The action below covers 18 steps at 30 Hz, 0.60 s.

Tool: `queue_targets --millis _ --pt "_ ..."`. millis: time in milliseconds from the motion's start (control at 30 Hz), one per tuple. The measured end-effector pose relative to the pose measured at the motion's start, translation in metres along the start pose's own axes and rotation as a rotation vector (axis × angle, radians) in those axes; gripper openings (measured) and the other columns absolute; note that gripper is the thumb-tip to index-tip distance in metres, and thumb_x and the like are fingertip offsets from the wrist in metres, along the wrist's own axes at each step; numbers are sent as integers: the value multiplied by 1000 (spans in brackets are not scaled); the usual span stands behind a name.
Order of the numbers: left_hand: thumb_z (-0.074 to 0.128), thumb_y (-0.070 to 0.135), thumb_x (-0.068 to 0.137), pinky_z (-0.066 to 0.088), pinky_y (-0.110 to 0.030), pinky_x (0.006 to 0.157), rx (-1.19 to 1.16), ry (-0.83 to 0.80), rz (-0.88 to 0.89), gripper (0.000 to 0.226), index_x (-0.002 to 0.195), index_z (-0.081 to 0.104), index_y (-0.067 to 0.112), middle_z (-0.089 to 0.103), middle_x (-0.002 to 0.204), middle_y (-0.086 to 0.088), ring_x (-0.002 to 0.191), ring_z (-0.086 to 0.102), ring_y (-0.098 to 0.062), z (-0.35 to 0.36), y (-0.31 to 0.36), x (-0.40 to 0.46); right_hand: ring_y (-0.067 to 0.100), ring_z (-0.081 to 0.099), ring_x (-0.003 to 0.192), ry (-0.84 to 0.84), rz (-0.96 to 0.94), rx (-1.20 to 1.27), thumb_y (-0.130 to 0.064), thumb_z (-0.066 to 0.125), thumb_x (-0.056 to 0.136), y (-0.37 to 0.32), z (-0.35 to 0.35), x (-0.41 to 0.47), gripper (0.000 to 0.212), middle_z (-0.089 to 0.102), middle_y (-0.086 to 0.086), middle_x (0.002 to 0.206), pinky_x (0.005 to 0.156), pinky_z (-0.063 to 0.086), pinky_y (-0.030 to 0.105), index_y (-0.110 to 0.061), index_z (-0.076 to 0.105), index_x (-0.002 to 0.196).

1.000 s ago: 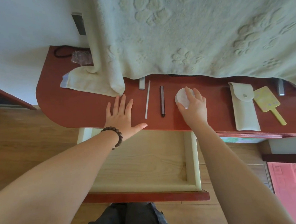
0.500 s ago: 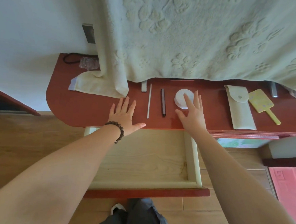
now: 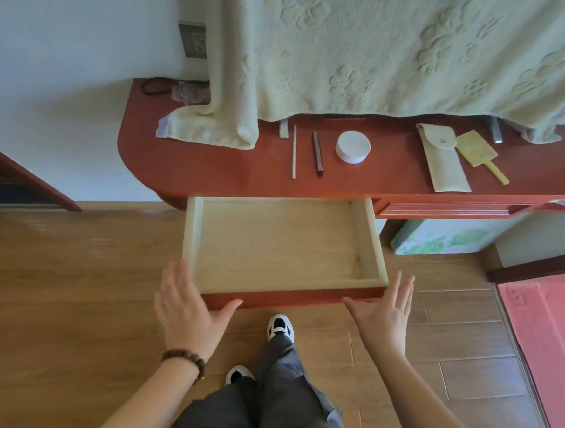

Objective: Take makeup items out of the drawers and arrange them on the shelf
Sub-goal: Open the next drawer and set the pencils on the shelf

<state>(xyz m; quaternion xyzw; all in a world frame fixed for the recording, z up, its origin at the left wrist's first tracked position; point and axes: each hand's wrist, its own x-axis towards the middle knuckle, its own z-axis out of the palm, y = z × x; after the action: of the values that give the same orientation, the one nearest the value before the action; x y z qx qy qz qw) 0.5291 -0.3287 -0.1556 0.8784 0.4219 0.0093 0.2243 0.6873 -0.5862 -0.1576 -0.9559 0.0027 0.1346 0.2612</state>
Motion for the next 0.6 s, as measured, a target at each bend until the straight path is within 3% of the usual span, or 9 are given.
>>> queue_targets --millis 100,200,333,467,600 --pt "78 63 51 25 -56 112 -263 -39 -329 138 151 -2 13 8 158 -17 145 15 -34 5 -21 -18 23 -5 148 -26 164 144 -60 73 64 9 12 -12 128 -7 10 160 120 12 44 -10 -7 151" --pt "88 42 55 29 -50 112 -545 -57 -558 136 151 -6 16 15 158 -13 143 23 -32 7 -22 -15 24 11 147 -15 248 286 -49 80 66 4 20 -10 129 8 11 160 119 18 41 -11 -10 150" --pt "88 40 58 42 -48 103 -543 -36 -600 121 148 14 5 33 150 -18 133 40 -36 12 -17 -4 27 20 144 47 293 336 -40 84 65 -1 27 -6 129 17 12 157 116 25 44 -15 -10 150" --pt "87 40 59 40 -47 103 -544 -24 -609 118 146 17 5 34 148 -18 133 40 -36 12 -14 -1 27 17 145 92 293 340 -40 85 64 0 27 -1 126 13 10 159 117 22 44 -15 -2 151" --pt "89 42 56 42 -48 103 -559 -18 -624 118 144 20 4 37 145 -20 130 42 -37 10 -11 14 29 28 141 123 293 354 -38 85 65 -4 24 10 119 22 9 157 113 30 44 -16 5 151"
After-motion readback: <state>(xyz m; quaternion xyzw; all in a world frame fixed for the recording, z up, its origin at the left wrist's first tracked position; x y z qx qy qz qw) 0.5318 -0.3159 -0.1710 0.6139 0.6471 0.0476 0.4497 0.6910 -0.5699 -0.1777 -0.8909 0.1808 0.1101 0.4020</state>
